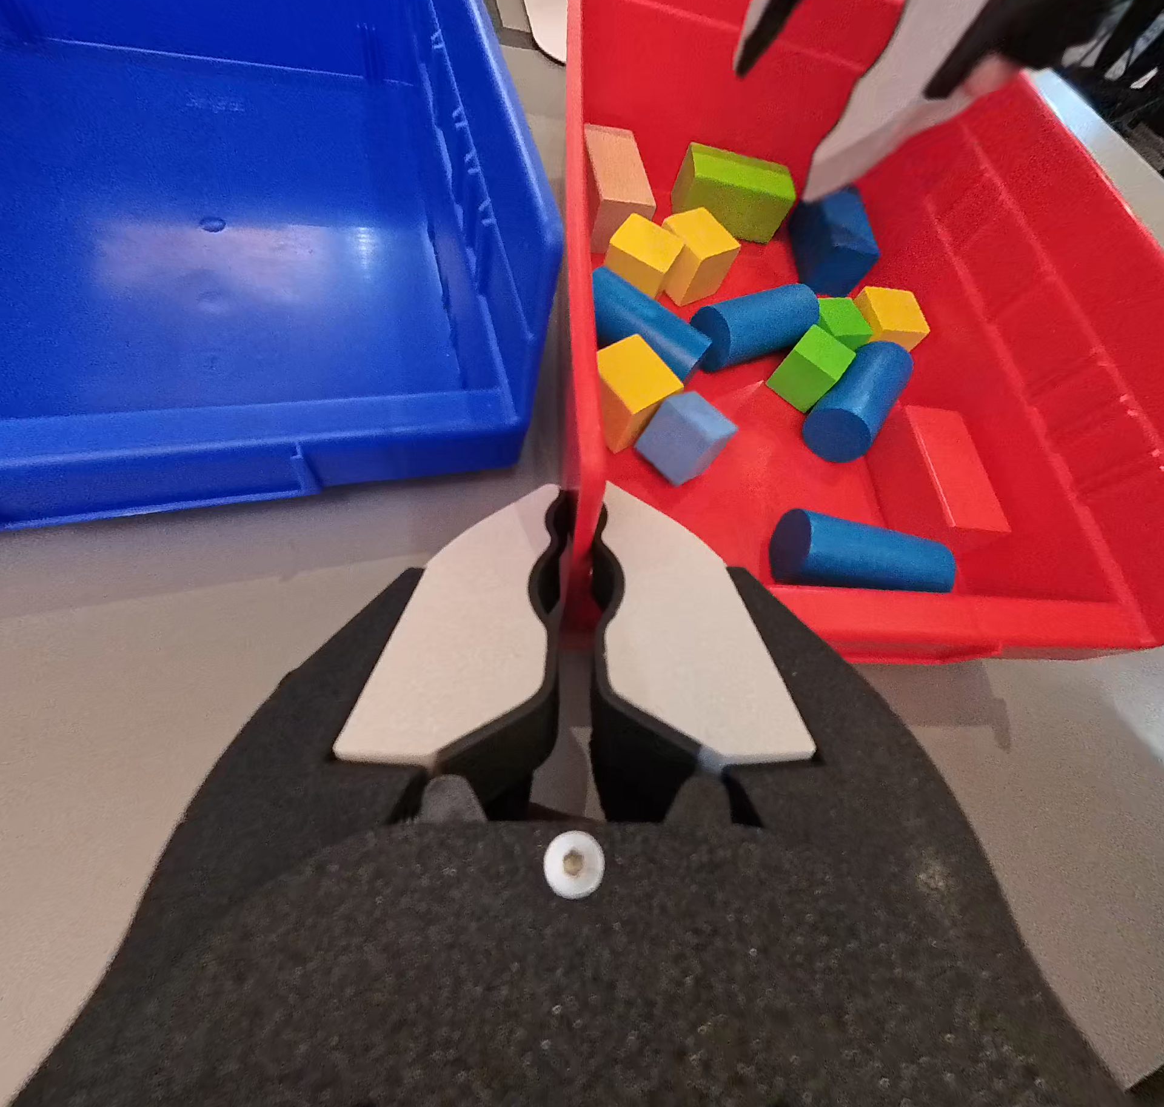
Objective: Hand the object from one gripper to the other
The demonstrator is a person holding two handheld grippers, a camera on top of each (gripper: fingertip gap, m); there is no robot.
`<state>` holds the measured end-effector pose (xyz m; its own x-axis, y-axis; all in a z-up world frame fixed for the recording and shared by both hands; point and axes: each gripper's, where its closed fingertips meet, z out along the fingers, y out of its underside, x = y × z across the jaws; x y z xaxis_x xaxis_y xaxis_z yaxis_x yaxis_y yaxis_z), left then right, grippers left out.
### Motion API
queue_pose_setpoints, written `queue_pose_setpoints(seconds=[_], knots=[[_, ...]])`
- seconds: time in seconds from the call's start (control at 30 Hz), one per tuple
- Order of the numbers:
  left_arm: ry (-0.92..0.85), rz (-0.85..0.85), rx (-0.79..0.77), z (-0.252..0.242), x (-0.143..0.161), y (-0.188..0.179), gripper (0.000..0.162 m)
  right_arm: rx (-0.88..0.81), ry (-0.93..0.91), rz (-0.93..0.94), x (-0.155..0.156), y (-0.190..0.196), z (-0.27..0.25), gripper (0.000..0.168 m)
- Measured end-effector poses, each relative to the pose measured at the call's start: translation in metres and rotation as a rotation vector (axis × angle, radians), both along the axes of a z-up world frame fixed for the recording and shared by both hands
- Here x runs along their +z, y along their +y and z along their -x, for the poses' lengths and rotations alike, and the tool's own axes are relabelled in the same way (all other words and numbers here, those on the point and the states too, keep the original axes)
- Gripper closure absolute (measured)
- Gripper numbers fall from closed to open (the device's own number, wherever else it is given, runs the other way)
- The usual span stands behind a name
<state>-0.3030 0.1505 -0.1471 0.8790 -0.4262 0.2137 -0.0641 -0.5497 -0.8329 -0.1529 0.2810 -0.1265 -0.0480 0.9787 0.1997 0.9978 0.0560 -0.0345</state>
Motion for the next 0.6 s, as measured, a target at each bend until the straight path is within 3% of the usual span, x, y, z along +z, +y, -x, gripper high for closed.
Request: queue_pose_setpoints(seconds=[0.07,0.13,0.2,0.3,0.33,0.37,0.4,0.43,0.47,0.5,0.57,0.6], knots=[[0.001,0.002,0.000,0.000,0.000,0.000,0.158,-0.023,-0.135,-0.080,-0.012,0.020,-0.018,0.101],[-0.002,0.002,0.000,-0.001,0.000,0.000,0.158,-0.085,-0.137,0.004,-0.035,0.011,-0.017,0.095],[0.005,-0.003,0.000,-0.001,0.000,0.000,0.158,-0.073,-0.162,-0.100,-0.043,0.019,-0.017,0.100],[0.022,-0.011,0.004,-0.002,0.000,0.000,0.158,-0.085,-0.151,-0.079,-0.052,0.005,-0.016,0.066],[0.018,-0.008,0.003,-0.001,0.000,0.000,0.158,-0.131,-0.137,0.000,-0.050,-0.006,-0.015,0.060],[0.014,-0.007,0.003,-0.001,0.000,0.001,0.158,-0.165,-0.102,0.102,-0.043,-0.019,-0.011,0.069],[0.012,-0.007,0.005,-0.001,0.000,0.001,0.158,-0.161,-0.028,0.272,-0.031,-0.042,0.000,0.101],[0.014,-0.007,0.005,-0.001,0.000,0.001,0.158,-0.164,0.066,0.531,-0.013,-0.078,0.016,0.101],[0.015,-0.008,0.006,-0.001,0.000,0.001,0.158,-0.217,0.151,0.669,0.003,-0.093,0.030,0.102],[0.014,-0.008,0.006,-0.001,0.000,0.001,0.158,-0.231,0.126,0.616,0.006,-0.085,0.026,0.095],[0.011,-0.007,0.007,-0.001,0.000,0.001,0.158,-0.165,0.006,0.312,0.001,-0.049,0.007,0.097],[0.012,-0.007,0.007,-0.001,0.000,0.001,0.158,-0.144,0.037,0.241,-0.001,-0.038,0.013,0.097]])
